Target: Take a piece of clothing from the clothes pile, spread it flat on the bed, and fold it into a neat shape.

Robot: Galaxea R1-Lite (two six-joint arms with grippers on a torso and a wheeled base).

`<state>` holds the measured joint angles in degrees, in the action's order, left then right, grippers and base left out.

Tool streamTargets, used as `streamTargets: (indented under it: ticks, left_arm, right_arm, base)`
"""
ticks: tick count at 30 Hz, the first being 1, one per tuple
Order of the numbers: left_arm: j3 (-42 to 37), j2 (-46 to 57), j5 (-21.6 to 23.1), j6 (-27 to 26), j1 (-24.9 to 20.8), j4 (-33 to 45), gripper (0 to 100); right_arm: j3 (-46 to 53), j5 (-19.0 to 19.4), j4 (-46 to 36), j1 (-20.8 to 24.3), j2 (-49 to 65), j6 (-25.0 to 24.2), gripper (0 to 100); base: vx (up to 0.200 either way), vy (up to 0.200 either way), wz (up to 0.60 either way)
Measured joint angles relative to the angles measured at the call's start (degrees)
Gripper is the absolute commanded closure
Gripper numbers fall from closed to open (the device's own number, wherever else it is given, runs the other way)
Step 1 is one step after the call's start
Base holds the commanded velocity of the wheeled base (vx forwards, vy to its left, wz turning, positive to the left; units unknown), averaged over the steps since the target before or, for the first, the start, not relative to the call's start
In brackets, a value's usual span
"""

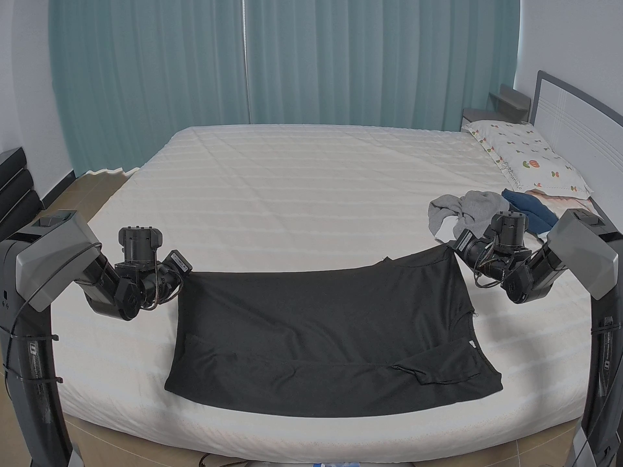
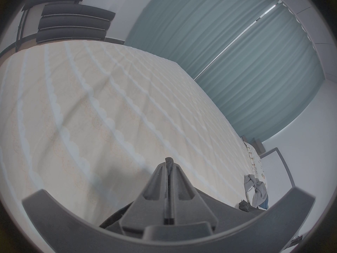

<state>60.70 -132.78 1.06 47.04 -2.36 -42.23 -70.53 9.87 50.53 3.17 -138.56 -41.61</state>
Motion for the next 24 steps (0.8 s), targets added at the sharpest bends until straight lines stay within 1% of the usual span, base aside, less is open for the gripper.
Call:
streamTargets:
  ticks: [6,10,14,16,20,22,24]
  left_arm:
    - [-0.4,0.9,0.0,0.0,0.0,0.0,100]
    - [-0.6,1.2,0.0,-0.2,0.0,0.0,100]
    - [-1.3,1.4,0.4,-0.5,0.0,0.0,100]
    - [-1.7,1.5,0.6,-1.0,0.0,0.0,100]
    - [-3.5,1.9,2.0,-4.3,-0.1,0.0,100]
    - [-4.6,2.2,2.8,-6.1,-0.1,-0.1,100]
    - [-5.9,2.5,3.4,-7.6,-0.1,-0.6,100]
  right_arm:
    - [3.3,0.6,0.8,-0.8,1.8,0.1,100]
    - [5.2,1.9,2.3,-1.0,2.6,0.2,100]
    - [6.5,2.4,2.0,-1.3,3.2,0.4,100]
    - [7.2,3.2,1.4,-1.5,3.6,0.4,100]
    - [8.7,6.2,-1.5,-1.8,5.0,0.5,100]
    - [9.4,6.9,-3.9,-1.9,5.8,0.9,100]
    - [10.1,7.3,-6.4,-2.0,6.5,2.3,100]
  base:
    - [0.0,0.0,0.0]
    - [0.0,0.0,0.0]
    - [0.0,0.0,0.0]
    - [0.0,0.0,0.0]
    - [0.0,0.0,0.0]
    - [0.0,0.0,0.0]
    - [0.0,0.0,0.0]
